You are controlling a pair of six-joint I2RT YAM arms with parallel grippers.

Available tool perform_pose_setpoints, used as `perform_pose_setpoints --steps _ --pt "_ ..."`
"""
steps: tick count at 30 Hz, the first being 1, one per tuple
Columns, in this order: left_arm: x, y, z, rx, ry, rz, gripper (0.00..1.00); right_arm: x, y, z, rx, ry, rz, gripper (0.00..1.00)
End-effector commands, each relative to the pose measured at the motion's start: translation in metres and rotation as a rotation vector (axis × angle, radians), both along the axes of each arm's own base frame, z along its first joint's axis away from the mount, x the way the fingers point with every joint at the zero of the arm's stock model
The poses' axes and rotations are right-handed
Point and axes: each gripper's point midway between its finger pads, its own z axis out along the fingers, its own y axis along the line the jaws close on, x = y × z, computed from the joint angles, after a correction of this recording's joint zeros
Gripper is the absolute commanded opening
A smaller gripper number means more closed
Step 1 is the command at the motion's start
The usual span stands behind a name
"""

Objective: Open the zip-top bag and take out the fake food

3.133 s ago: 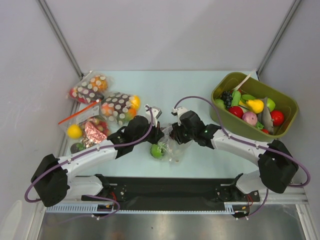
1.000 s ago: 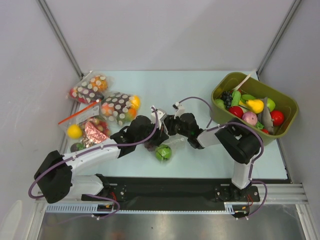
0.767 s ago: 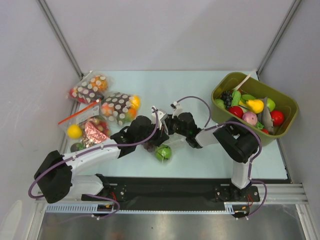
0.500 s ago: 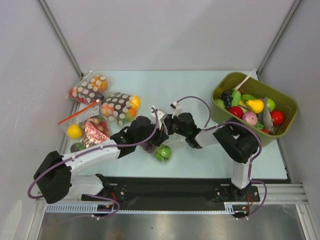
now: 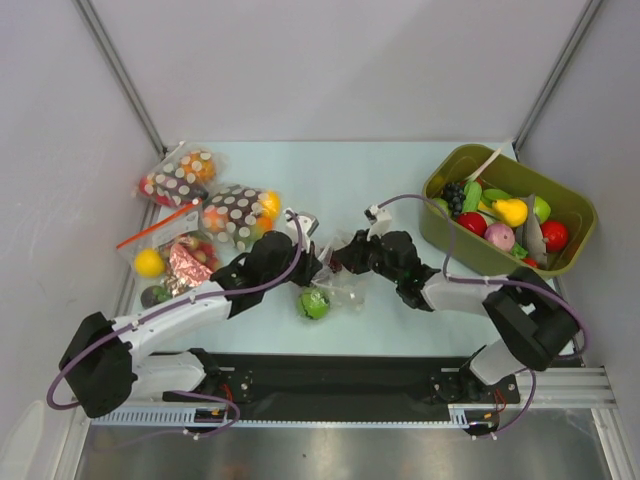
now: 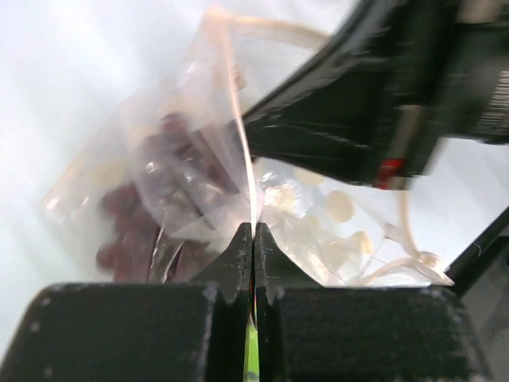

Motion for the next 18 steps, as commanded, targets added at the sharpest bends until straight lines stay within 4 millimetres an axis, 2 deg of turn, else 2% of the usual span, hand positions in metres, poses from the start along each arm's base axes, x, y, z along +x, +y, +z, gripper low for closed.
perform_pose_setpoints --steps 1,3,7,10,11,16,18 --pt "0.011 0.008 0.008 -0.018 -0.009 0.069 0.00 -0.004 -0.012 0.030 -0.029 -0.087 -0.014 0.00" --pt "0.015 0.008 0.010 -0.019 -0.004 0.081 0.00 -0.012 -0.016 0.032 -0.059 -0.086 -0.004 0.00" --pt "0.019 0.009 0.011 -0.022 0.003 0.088 0.00 -0.026 -0.030 0.056 -0.059 -0.129 -0.007 0.00" --pt "0.020 0.009 0.010 -0.025 0.011 0.094 0.00 -0.029 -0.042 0.061 -0.083 -0.140 -0.027 0.00" --pt "0.020 0.008 0.010 -0.029 0.015 0.093 0.00 -0.031 -0.044 0.070 -0.073 -0.153 -0.029 0.00" --pt "0.022 0.007 0.015 -0.035 0.007 0.092 0.00 -0.040 -0.053 0.073 -0.089 -0.137 -0.027 0.00" --pt "0.023 0.005 0.015 -0.029 0.007 0.079 0.00 -0.045 -0.055 0.081 -0.072 -0.149 -0.021 0.00"
